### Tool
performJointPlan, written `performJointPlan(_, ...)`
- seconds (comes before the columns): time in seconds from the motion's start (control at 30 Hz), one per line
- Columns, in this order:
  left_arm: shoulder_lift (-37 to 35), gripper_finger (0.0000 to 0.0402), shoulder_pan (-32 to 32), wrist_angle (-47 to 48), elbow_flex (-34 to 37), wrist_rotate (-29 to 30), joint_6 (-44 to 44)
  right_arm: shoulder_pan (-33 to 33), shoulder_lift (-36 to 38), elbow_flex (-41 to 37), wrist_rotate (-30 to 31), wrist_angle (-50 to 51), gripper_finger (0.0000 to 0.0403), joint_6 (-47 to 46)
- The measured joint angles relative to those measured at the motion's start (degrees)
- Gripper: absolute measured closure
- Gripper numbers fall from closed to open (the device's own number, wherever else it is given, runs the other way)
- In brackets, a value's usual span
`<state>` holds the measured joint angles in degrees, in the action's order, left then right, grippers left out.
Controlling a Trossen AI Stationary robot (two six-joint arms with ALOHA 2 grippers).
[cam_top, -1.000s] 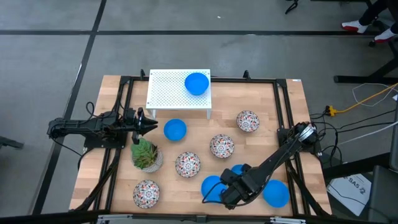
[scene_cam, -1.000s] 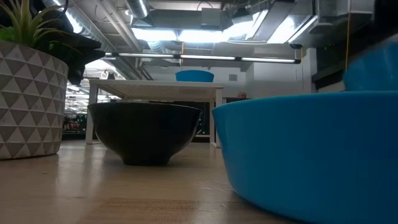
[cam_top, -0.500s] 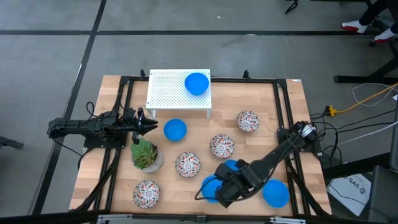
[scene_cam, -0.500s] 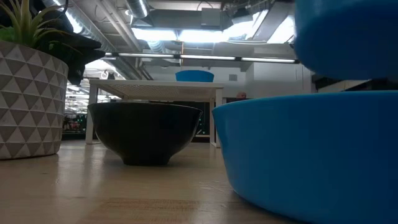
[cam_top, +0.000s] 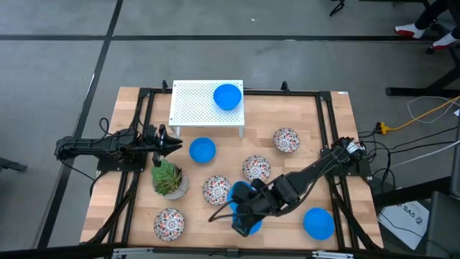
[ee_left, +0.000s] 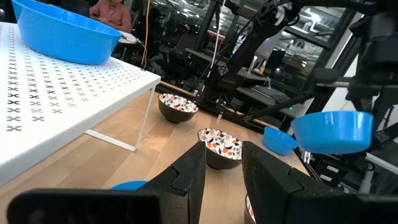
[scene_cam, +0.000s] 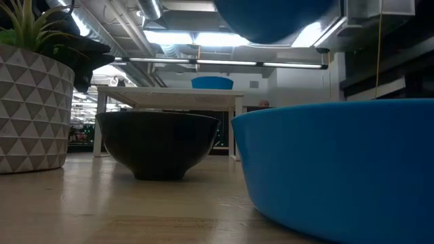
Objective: Pick & Place Mini bowls
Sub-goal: Stack the blue bowl on the blue bowl on the shelf
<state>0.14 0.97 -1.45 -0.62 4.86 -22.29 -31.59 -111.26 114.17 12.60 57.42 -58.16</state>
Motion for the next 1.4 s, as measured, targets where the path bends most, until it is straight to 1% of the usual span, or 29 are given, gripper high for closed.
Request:
performJointPlan(0.1, 0.00, 0.0302, 0.00, 0.00, 0.00, 0.00, -0.02, 0.62, 0.00, 1.32, 0.25, -1.34, 0.0400, 2.28)
performJointPlan(0.17, 0.00, 0.0302, 0.00, 0.00, 0.00, 0.00, 0.01, 0.85, 0.00, 2.10, 1.46, -1.86, 0.0400, 3.57)
performJointPlan(0.5, 0.00, 0.0302, 0.01, 0.00, 0.00, 0.00, -0.02, 1.03, 0.02, 6.49, 10.56, -3.78, 0.0400, 11.40)
performJointPlan(0.7, 0.00, 0.0302, -0.01, 0.00, 0.00, 0.02, 0.01, 1.03, 0.02, 9.33, 15.65, -3.96, 0.0400, 18.26)
performJointPlan(0.9, 0.00, 0.0302, 0.01, 0.00, 0.00, 0.00, -0.02, 1.44, 0.02, 11.96, 22.54, -3.95, 0.0400, 26.40)
performJointPlan(1.03, 0.00, 0.0302, -0.01, 0.00, 0.00, 0.01, -0.02, 2.53, 0.02, 13.31, 25.32, -3.95, 0.0398, 31.74)
performJointPlan(1.27, 0.00, 0.0302, -0.01, 0.00, 0.00, 0.00, -0.01, 6.32, 0.02, 13.66, 25.88, -3.97, 0.0397, 37.01)
performJointPlan(1.4, 0.00, 0.0302, -0.01, 0.00, 0.00, 0.01, 0.00, 8.71, 0.02, 13.66, 24.29, -3.97, 0.0396, 39.22)
